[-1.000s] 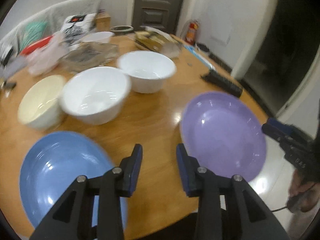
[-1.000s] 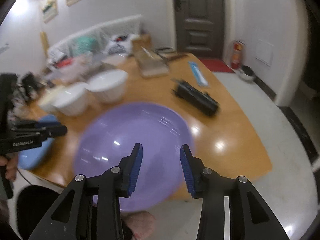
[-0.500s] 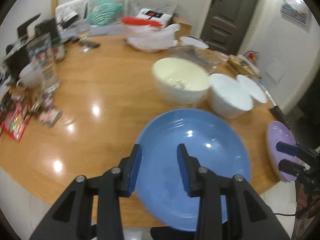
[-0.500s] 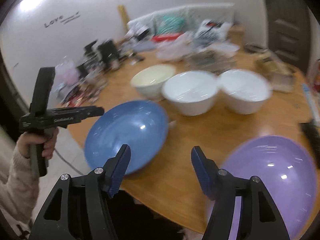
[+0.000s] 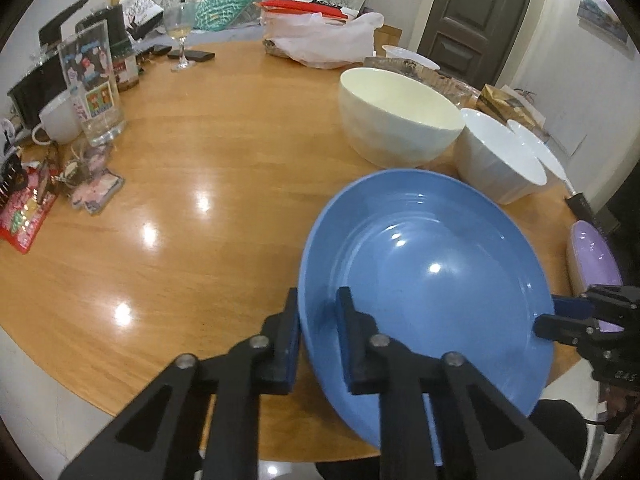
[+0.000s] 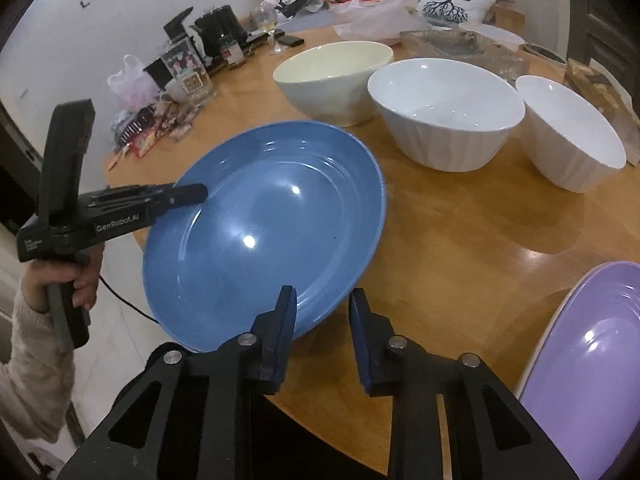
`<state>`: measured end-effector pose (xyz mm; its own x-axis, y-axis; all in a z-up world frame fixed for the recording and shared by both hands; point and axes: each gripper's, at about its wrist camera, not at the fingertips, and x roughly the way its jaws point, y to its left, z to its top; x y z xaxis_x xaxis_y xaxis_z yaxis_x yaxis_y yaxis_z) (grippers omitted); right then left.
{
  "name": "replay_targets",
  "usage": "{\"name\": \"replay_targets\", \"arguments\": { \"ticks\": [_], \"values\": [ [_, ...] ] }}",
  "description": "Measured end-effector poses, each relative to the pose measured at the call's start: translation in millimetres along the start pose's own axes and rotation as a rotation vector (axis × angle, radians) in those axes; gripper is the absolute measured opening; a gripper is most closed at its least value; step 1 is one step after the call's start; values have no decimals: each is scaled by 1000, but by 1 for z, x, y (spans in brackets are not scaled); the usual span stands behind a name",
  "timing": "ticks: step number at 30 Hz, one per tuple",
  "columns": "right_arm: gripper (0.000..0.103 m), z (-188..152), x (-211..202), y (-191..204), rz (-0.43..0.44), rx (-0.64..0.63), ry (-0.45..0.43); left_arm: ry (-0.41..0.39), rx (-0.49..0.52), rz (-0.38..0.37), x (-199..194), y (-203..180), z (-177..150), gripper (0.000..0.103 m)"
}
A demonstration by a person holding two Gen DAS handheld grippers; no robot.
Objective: Organize plates and bowls
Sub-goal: 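Lift the blue plate onto the purple plate while the right gripper holds it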
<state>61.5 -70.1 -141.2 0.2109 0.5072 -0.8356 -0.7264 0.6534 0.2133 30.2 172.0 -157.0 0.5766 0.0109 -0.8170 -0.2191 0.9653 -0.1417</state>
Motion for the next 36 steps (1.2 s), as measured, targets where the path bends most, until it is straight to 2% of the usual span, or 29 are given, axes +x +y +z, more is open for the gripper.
{"name": "replay_targets", "arguments": {
  "ticks": [6, 12, 21, 29, 36],
  "values": [
    [21, -1, -1, 4, -37, -23, -6, 2, -6, -6, -2, 1, 0, 12],
    [21, -5, -8, 3, -26, -19, -15, -2, 2, -4, -10, -3, 0, 12],
    [21, -18, -43, -2, -37, -9, -104, -41, 60, -16, -43, -30, 4, 12],
    [21, -38, -104, -30, -89, 61, -231, -112, 165, -86, -74, -90, 27, 12],
    [21, -70, -150, -74, -197, 160, -298, -98, 267, -148, -56, -166, 41, 12]
  ]
}}
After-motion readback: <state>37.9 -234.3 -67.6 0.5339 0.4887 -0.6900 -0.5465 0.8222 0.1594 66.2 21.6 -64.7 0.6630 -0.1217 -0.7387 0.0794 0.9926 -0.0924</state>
